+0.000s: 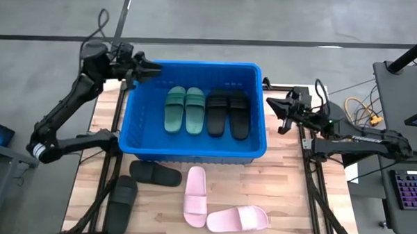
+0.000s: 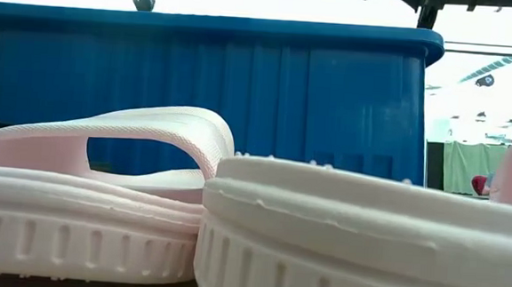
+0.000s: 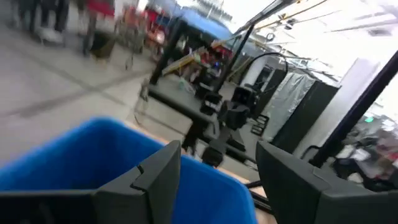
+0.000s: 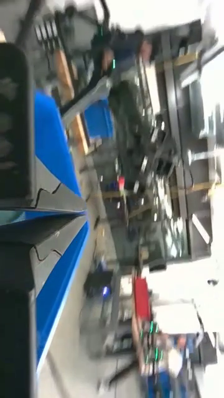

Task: Pick and place slides into bin
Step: Put the left pink slide into the blue bin

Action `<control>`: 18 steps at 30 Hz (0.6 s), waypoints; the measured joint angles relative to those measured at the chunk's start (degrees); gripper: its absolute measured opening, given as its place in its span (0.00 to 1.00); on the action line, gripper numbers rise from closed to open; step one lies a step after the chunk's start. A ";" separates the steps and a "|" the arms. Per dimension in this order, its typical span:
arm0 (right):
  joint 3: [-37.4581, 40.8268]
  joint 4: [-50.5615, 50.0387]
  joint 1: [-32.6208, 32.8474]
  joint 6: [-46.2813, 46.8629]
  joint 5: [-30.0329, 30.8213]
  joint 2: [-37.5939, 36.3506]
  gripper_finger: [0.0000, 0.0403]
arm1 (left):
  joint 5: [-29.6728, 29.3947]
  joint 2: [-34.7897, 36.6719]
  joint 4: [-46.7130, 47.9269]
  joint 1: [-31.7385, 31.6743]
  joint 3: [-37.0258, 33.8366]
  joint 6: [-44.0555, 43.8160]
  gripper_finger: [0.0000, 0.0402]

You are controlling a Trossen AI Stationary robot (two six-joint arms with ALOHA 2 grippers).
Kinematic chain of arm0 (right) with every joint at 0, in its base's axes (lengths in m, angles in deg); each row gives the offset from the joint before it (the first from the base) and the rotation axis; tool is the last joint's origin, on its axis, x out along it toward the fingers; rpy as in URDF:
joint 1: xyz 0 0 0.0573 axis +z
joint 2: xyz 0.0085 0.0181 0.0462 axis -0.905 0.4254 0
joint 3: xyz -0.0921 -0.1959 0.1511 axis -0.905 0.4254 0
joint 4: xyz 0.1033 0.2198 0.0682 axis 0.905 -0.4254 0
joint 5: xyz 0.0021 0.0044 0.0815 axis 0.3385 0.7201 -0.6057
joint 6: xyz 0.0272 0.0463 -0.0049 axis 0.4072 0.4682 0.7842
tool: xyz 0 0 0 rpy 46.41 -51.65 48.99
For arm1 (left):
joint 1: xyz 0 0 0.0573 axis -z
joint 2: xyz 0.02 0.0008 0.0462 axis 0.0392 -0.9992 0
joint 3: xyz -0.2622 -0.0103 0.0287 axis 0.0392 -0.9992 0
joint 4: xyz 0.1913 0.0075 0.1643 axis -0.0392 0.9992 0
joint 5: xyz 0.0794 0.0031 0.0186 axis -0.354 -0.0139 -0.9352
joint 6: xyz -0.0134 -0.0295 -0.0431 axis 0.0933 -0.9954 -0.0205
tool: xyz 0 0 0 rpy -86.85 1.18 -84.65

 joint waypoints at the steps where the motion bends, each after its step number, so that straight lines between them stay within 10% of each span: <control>1: 0.43 0.00 0.01 0.03 1.69 0.00 0.02 | 0.02 -0.50 -0.04 0.51 -0.03 -1.01 0.48; 7: 1.83 0.02 -0.12 0.72 5.72 0.44 0.02 | -1.06 -1.32 -4.63 6.28 0.10 -4.47 0.48; 18: -1.75 0.07 -0.14 -4.10 6.41 0.00 0.02 | -22.23 -2.38 -9.53 22.51 4.82 1.81 0.48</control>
